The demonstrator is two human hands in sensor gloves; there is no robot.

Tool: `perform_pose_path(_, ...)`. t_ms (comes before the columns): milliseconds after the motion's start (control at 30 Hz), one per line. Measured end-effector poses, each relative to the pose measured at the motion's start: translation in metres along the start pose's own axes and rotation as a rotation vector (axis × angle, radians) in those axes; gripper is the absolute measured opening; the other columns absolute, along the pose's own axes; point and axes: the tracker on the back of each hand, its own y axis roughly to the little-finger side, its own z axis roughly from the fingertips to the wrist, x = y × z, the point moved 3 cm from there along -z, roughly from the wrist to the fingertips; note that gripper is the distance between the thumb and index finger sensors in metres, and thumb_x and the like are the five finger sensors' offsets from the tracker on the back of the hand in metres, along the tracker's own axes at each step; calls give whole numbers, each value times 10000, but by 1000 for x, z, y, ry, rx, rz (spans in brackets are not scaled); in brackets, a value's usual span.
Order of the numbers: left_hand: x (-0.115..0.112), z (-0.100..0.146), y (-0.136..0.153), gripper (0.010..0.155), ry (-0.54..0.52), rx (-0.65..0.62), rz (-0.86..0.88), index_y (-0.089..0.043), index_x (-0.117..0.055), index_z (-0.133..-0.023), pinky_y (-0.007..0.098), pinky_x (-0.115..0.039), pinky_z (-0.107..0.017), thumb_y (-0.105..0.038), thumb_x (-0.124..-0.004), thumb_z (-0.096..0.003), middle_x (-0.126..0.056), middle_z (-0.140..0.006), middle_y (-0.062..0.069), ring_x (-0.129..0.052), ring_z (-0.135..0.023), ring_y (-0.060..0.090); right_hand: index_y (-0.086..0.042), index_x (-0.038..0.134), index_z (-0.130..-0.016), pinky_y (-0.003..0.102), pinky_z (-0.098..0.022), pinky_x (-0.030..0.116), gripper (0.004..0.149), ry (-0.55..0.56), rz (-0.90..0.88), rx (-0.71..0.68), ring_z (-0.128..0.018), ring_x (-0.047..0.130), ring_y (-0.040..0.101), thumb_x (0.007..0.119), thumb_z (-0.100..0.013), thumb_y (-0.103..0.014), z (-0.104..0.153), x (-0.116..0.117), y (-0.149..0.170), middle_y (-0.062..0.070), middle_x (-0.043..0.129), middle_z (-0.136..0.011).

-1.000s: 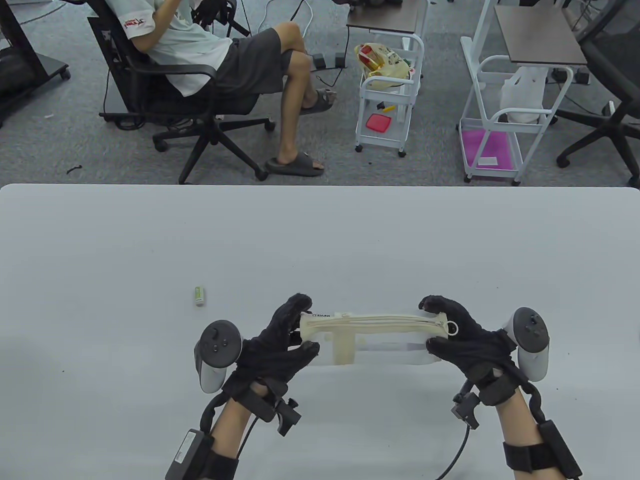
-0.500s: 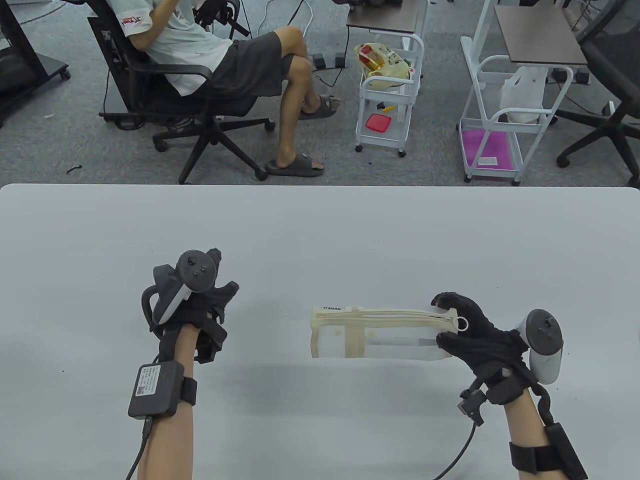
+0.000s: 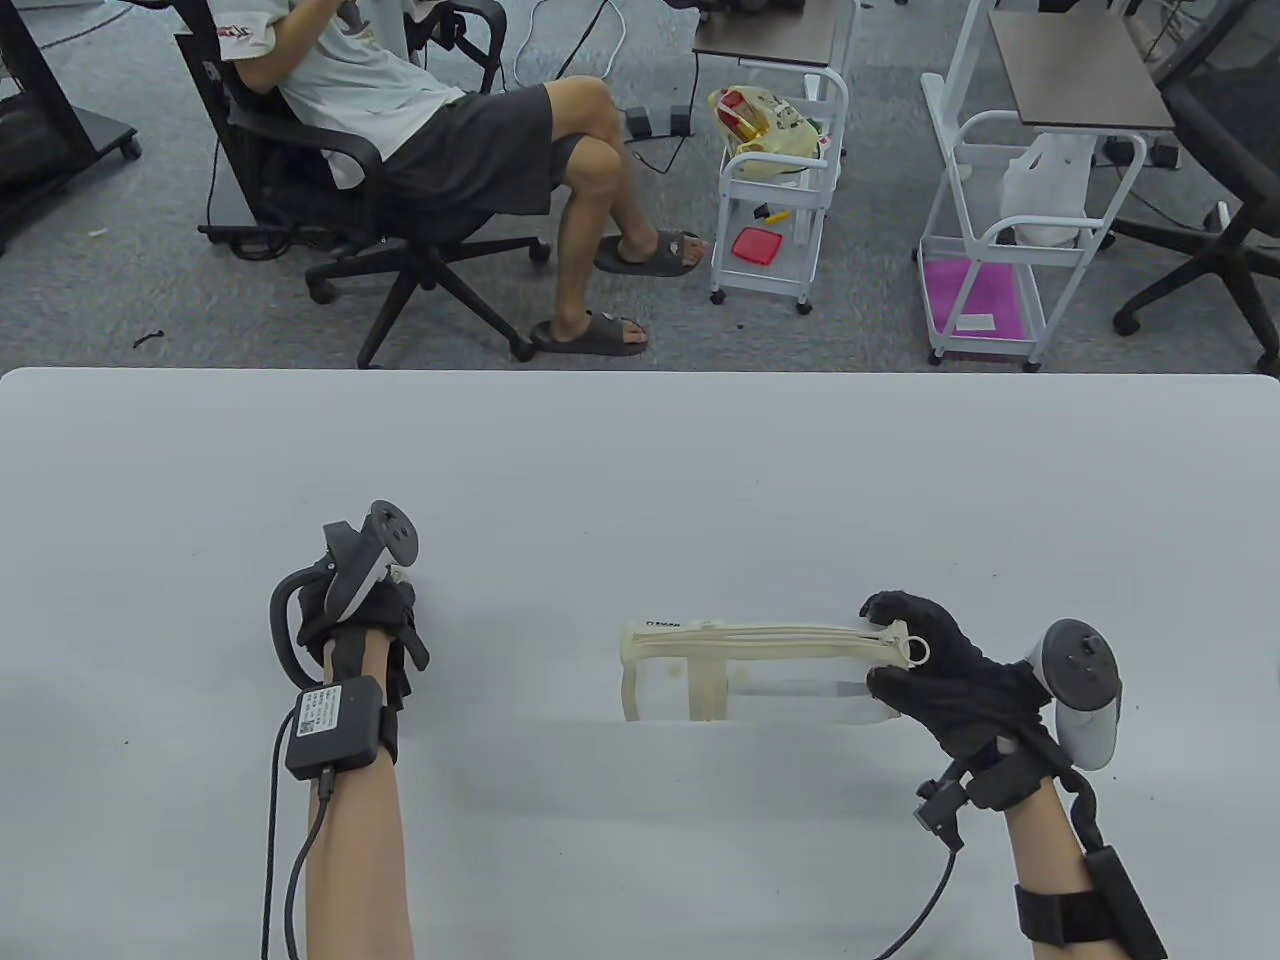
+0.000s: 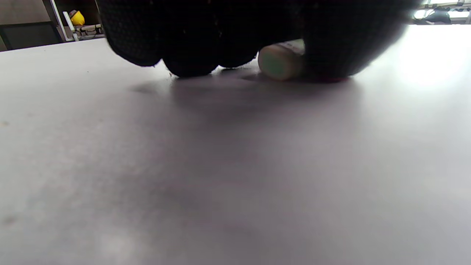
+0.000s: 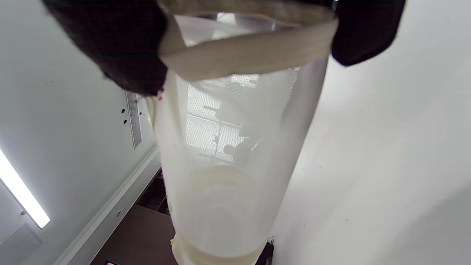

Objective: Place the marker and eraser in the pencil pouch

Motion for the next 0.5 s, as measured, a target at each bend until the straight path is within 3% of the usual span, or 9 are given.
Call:
perform_pose_path(167, 0, 5, -3, 503, 8, -30, -36, -308, -709, -867, 474, -781, -626, -483, -788, -402, -803, -929, 40, -864, -808, 272, -257, 584, -1057, 629, -549, 726, 715, 11, 0, 8, -927, 718, 512, 901, -437, -421, 1, -2, 1, 197, 507, -1131)
perform_pose_path(267, 5, 13, -6, 501, -84, -58, -109, -334, -737, -833, 389, -895, -507, -479, -836, -364, -958, -790, -18, -1008, -658, 209, -257, 586, -1055, 629, -550, 726, 714, 18, -4, 11, -927, 718, 511, 902, -436, -420, 1, -3, 2, 197, 506, -1130)
perform_pose_path(333, 5, 19, -7, 498, -80, -93, -130, -329, -763, -819, 347, -936, -429, -494, -838, -356, -1001, -725, -39, -1057, -560, 169, -254, 586, -1056, 631, -550, 724, 714, 20, -7, 14, -928, 718, 510, 902, -437, -418, 2, -4, 2, 198, 505, -1130)
perform_pose_path(500, 21, 47, -17, 508, -133, -225, 65, -310, -769, -866, 361, -933, -420, -455, -819, -382, -999, -725, -12, -1056, -538, 175, -253, 586, -1056, 633, -553, 720, 713, 20, -13, 12, -929, 715, 512, 903, -438, -414, 2, -6, 2, 200, 502, -1132)
